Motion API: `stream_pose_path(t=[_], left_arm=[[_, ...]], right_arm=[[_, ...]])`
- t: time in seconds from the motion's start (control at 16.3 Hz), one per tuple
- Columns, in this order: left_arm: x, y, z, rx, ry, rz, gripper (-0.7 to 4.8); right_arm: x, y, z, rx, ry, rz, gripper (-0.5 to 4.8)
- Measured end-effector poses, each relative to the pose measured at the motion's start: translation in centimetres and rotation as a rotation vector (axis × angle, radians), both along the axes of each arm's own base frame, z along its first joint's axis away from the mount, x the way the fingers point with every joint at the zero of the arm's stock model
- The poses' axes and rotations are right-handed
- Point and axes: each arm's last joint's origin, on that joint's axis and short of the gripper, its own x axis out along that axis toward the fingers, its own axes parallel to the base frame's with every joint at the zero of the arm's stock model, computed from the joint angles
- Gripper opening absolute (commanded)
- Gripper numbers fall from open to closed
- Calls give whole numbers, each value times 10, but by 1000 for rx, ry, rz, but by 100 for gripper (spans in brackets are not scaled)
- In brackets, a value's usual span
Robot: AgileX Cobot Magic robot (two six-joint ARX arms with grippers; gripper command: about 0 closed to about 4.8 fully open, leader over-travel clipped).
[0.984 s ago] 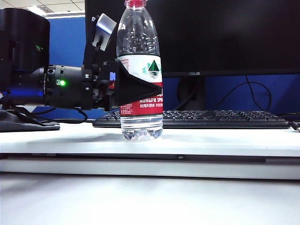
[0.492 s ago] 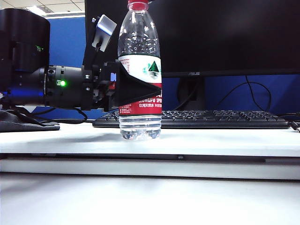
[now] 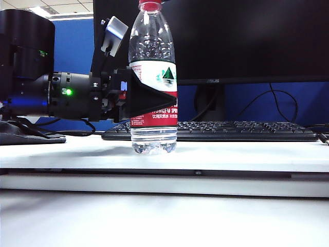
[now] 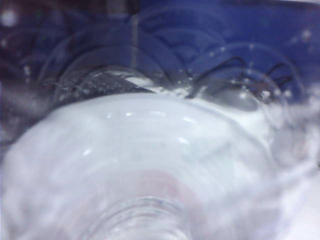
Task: Unscrew the cap from the plastic bottle on the table.
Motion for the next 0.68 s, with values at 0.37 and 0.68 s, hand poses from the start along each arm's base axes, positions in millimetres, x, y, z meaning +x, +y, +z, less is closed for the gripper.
stream_pose_path(t=[0.37,0.68], left_arm=[[0,-1,0,6,-18,-5,277],[-1,-1,0,6,-21,-12,277]], right_arm=[[19,-30,3,-25,38,231,72],[35,-52,2,-16,53,407,72]])
